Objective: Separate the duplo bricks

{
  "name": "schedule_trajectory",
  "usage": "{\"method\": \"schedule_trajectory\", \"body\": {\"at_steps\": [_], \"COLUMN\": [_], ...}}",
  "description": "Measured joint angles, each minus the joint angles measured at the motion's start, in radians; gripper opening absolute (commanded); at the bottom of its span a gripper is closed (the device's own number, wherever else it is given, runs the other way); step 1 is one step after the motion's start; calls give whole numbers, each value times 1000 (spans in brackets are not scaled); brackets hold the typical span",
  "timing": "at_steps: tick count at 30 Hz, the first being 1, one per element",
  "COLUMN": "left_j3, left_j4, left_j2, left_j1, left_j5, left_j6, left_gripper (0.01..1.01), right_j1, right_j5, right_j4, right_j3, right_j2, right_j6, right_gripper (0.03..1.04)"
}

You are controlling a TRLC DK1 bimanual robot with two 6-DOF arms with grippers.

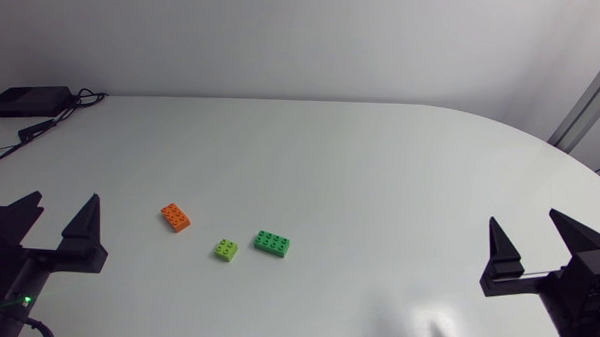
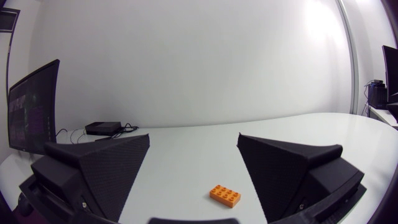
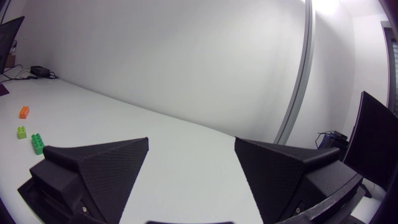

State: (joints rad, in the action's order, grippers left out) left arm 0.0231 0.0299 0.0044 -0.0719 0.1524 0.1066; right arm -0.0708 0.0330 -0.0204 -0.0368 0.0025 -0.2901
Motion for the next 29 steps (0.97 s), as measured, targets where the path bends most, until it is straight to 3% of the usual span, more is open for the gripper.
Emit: {"method": "schedule_trajectory", "body": {"at_steps": [8, 14, 20, 29], "left_j3": [0, 0, 0, 0], "left_j4": [0, 0, 0, 0], "left_j2": [0, 0, 0, 0], "left_j1": [0, 0, 0, 0], "left_j5": [0, 0, 0, 0], "left_j6": [0, 0, 0, 0], "left_gripper": [987, 987, 987, 987], "right_j1": [22, 22, 46, 48], "right_j5": [0, 0, 0, -1], "right_j4": [0, 0, 1, 1], "right_j3": [0, 0, 0, 0], "right_j2": [0, 0, 0, 0], "right_j6": [144, 177, 266, 291], "right_gripper": [995, 995, 995, 995]}}
